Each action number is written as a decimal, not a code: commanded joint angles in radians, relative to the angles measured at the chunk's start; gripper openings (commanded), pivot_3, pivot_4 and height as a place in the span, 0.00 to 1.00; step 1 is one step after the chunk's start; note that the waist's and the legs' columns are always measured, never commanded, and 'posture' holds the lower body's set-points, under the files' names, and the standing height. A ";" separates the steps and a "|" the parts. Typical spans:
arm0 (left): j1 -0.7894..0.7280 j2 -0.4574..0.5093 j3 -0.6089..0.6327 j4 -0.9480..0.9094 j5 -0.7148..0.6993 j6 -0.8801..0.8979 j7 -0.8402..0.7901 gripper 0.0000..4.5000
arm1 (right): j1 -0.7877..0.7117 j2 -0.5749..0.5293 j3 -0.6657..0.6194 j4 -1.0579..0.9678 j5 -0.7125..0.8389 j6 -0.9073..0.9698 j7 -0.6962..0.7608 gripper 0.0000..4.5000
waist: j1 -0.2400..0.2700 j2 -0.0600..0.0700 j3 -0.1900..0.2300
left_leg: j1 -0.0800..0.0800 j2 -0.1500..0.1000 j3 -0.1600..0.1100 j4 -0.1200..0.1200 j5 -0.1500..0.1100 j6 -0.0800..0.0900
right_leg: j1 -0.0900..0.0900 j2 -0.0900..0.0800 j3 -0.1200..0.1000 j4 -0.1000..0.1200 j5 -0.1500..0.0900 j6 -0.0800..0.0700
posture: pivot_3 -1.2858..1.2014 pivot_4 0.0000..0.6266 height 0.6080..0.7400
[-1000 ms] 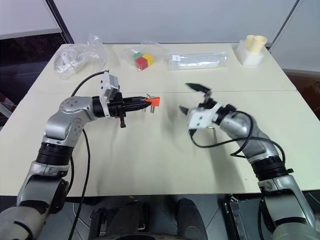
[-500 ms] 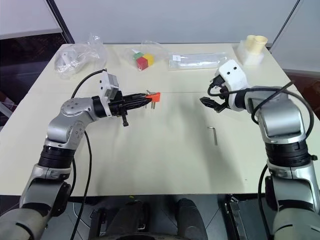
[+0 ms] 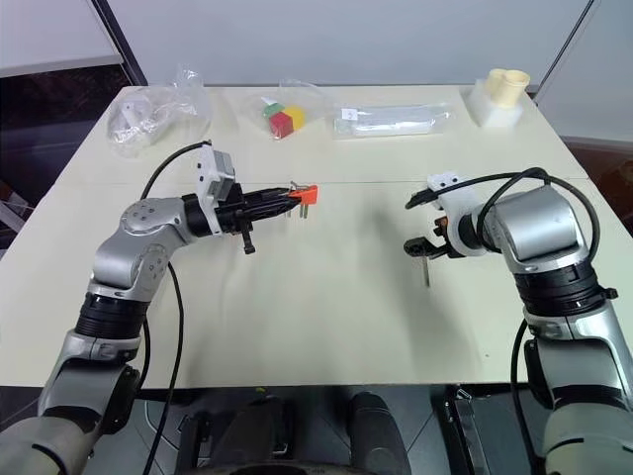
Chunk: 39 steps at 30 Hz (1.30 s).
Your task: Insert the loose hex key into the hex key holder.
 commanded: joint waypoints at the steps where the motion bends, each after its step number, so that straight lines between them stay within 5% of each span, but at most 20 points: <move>1: -0.003 0.012 0.013 -0.037 -0.001 -0.004 0.009 0.00 | 0.011 0.029 -0.022 -0.013 0.004 -0.001 -0.046 1.00 | 0.000 0.000 0.000 | 0.000 0.000 0.000 0.000 0.000 0.000 | 0.000 0.001 0.000 0.000 0.000 0.000 | 0.52 0.24 1.00; 14: -0.005 0.026 0.011 -0.051 -0.006 0.005 0.019 0.00 | 0.065 0.062 0.005 0.065 -0.001 -0.063 -0.122 1.00 | -0.001 0.000 0.000 | 0.000 0.000 0.000 0.000 0.000 0.000 | 0.000 0.002 -0.001 0.000 0.000 0.000 | 0.52 0.24 1.00; 17: -0.002 0.028 0.015 -0.063 -0.013 0.013 0.023 0.00 | 0.076 0.051 0.015 0.059 0.003 -0.064 -0.119 0.81 | -0.001 0.000 0.000 | 0.000 0.000 0.000 0.000 0.000 0.000 | 0.000 0.002 -0.001 0.000 0.000 0.000 | 0.52 0.24 1.00; 24: -0.001 0.025 0.020 -0.071 -0.014 0.019 0.029 0.00 | 0.087 0.035 0.032 0.044 0.013 -0.061 -0.115 0.02 | 0.001 0.000 0.000 | 0.000 0.000 0.000 0.000 0.000 0.000 | 0.000 0.002 -0.001 0.000 0.000 0.000 | 0.52 0.24 1.00; 32: 0.001 0.025 0.019 -0.069 -0.011 0.013 0.031 0.00 | 0.099 0.029 0.028 0.020 0.028 -0.067 -0.118 0.01 | 0.002 -0.001 0.000 | 0.000 0.000 0.000 0.000 0.000 0.000 | 0.000 0.002 -0.001 0.000 0.000 0.000 | 0.52 0.24 1.00; 39: -0.002 0.020 0.018 -0.067 -0.013 0.014 0.032 0.00 | 0.154 0.165 -0.169 -0.114 -0.016 -0.524 -0.213 0.01 | -0.004 0.000 0.000 | 0.000 0.000 0.000 0.000 0.000 0.000 | -0.001 0.002 -0.001 0.001 0.000 0.000 | 0.52 0.24 1.00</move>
